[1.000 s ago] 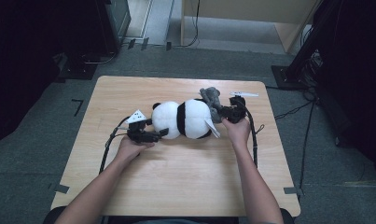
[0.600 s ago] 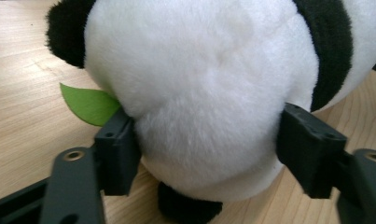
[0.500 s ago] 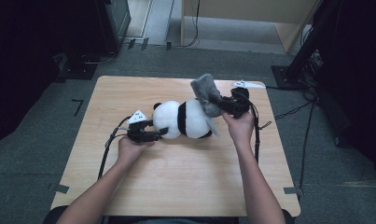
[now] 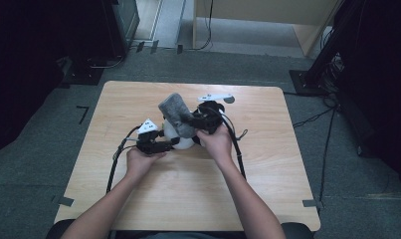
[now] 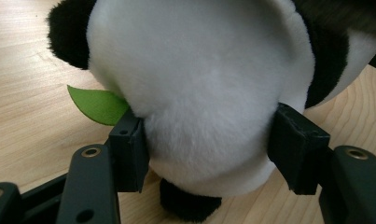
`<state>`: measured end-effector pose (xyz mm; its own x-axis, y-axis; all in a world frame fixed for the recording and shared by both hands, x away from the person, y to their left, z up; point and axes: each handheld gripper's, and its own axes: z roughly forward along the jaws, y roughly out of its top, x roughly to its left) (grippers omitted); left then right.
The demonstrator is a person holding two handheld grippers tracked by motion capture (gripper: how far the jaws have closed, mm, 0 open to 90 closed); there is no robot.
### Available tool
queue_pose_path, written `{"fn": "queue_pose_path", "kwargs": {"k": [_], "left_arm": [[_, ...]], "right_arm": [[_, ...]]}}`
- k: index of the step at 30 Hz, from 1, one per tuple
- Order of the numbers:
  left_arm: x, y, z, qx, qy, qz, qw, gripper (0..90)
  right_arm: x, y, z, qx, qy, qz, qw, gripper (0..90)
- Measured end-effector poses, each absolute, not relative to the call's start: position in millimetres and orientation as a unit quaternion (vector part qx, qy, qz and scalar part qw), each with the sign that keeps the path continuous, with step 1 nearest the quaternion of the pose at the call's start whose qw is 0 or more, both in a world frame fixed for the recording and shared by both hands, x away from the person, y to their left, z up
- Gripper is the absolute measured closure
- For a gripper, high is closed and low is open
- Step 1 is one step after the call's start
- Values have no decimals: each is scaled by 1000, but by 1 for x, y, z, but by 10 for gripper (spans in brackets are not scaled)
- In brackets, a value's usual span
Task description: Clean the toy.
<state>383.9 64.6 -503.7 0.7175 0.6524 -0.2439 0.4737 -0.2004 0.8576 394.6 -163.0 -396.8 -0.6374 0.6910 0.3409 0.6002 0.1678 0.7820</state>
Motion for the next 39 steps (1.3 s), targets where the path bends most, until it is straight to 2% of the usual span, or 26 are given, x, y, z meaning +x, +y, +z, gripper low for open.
{"fn": "queue_pose_path", "kwargs": {"k": [5,12,14,24,39], "left_arm": [[385,65,-505,769,368,90,514,374],[385,65,-505,771,370,90,511,400],[386,65,-505,770,372,87,512,400],[385,64,-504,771,370,88,511,407],[387,64,-503,771,372,83,510,413]], "right_arm": [[408,-144,-427,434,774,461,21,776],[408,-156,-422,437,779,449,36,774],[408,-168,-418,442,780,440,51,773],[404,-218,-407,462,762,449,64,777],[401,-274,-402,496,725,474,66,773]]}}
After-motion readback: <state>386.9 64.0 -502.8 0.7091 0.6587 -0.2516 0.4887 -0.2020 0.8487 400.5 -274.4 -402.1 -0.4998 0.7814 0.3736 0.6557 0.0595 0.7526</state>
